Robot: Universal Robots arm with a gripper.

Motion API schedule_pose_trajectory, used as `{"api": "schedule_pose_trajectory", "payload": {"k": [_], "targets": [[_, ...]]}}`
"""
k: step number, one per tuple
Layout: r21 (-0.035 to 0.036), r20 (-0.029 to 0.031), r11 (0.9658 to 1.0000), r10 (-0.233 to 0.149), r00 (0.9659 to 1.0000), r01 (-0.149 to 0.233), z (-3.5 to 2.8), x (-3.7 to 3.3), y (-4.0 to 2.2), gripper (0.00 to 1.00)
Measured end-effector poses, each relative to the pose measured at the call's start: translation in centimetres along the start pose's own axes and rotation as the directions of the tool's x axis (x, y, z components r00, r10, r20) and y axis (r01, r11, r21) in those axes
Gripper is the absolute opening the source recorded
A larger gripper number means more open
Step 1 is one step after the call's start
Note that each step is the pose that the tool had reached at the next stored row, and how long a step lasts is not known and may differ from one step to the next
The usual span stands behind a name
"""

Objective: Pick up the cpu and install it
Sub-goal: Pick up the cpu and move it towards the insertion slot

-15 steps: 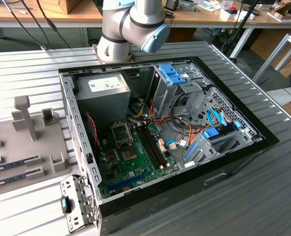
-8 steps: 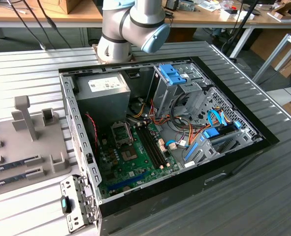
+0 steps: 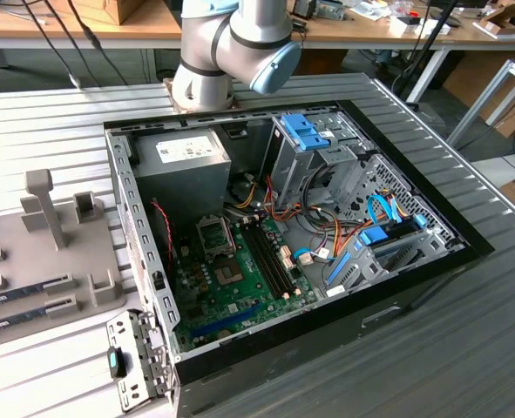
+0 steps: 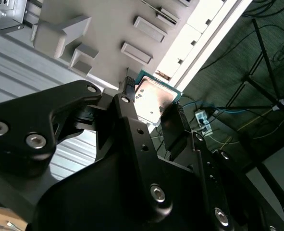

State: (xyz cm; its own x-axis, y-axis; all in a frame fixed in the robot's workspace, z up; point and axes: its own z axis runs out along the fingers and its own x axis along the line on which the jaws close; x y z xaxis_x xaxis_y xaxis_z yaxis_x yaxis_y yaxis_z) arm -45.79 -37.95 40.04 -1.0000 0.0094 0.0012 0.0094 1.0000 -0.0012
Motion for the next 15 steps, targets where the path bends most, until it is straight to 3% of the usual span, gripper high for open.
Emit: {"api": "schedule_pose_trajectory", "payload": {"k": [15], "targets": [[-0.0024, 0.0, 1.0, 0.0, 1.0, 0.0, -1.58, 0.0, 0.0, 0.47]]}}
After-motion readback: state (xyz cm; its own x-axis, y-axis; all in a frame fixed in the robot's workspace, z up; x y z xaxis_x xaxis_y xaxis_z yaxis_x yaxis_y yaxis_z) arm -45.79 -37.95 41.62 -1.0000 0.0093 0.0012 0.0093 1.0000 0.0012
